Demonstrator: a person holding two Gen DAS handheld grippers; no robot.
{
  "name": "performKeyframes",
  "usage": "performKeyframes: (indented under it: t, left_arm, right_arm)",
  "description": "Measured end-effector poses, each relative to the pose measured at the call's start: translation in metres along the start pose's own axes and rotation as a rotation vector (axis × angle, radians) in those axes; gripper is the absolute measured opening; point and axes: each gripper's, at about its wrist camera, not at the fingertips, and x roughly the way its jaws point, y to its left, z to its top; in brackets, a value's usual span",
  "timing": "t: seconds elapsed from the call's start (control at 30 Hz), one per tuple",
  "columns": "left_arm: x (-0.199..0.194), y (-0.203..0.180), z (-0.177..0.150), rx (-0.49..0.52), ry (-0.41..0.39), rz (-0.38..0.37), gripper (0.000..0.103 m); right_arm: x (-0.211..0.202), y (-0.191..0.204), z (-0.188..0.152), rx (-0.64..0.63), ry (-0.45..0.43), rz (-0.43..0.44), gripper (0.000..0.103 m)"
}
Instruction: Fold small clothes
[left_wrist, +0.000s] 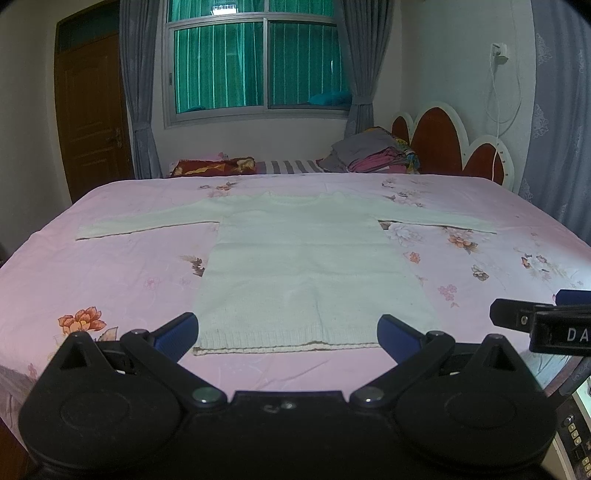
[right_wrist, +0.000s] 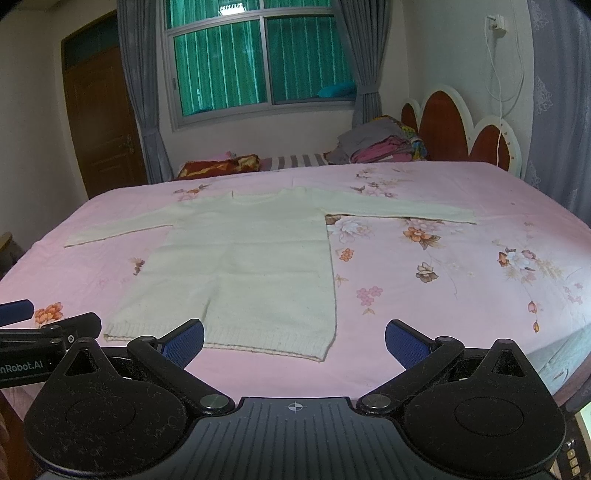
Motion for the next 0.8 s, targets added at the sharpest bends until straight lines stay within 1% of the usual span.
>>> performKeyframes:
  t: [0.8]
  left_arm:
    - [0.0038, -0.0013, 0.0002, 0.002, 0.005, 0.003, 0.103]
  right_arm:
    - [0.001, -0.0003, -0.0008, -0.001, 0.002, 0.001, 0.103]
